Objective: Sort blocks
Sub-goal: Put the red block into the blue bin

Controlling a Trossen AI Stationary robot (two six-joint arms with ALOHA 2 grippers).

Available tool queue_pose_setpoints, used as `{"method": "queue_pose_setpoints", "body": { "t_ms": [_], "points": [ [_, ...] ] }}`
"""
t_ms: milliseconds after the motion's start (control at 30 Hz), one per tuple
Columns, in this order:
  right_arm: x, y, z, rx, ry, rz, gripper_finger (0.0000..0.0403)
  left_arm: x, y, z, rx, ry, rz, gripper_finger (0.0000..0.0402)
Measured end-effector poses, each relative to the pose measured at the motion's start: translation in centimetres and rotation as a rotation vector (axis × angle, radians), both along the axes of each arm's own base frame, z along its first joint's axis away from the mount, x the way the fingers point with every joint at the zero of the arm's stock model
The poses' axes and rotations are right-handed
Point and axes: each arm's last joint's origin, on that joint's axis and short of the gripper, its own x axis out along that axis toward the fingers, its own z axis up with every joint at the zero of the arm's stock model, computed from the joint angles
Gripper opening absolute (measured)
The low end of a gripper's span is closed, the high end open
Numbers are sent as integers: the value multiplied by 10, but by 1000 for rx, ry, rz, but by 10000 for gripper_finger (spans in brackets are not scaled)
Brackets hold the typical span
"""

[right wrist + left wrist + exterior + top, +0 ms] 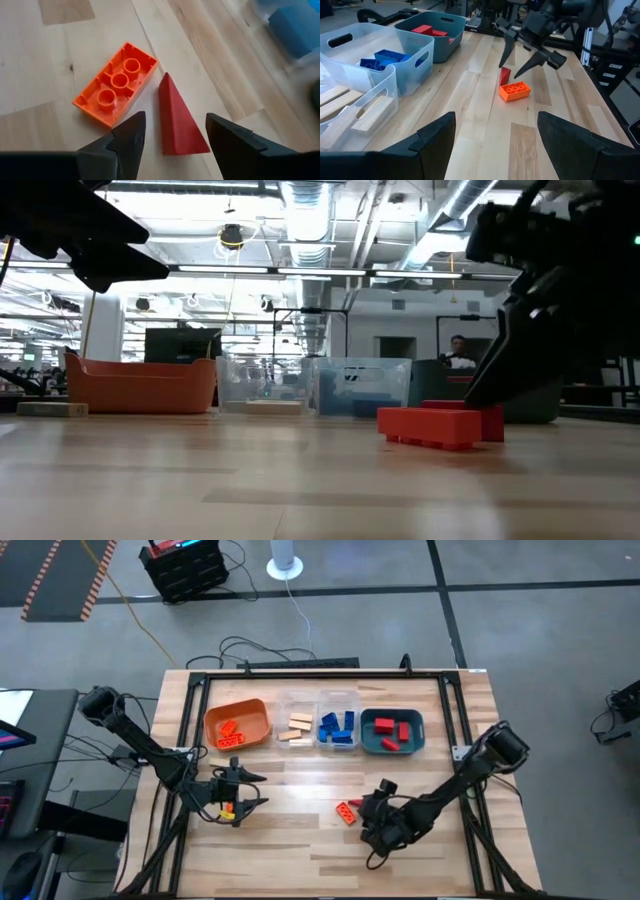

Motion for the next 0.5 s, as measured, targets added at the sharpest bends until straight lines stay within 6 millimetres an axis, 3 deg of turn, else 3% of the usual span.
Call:
{"method": "queue_pose_setpoints", "body": {
  "t_ms": [300,500],
  "points": [
    [-18,-16,-26,99,-105,3,230,0,-1,0,-17,6,-23,274],
    [-20,-18,-28,97,-90,4,157,0,-1,0,-17,6,-23,274]
  ]
}}
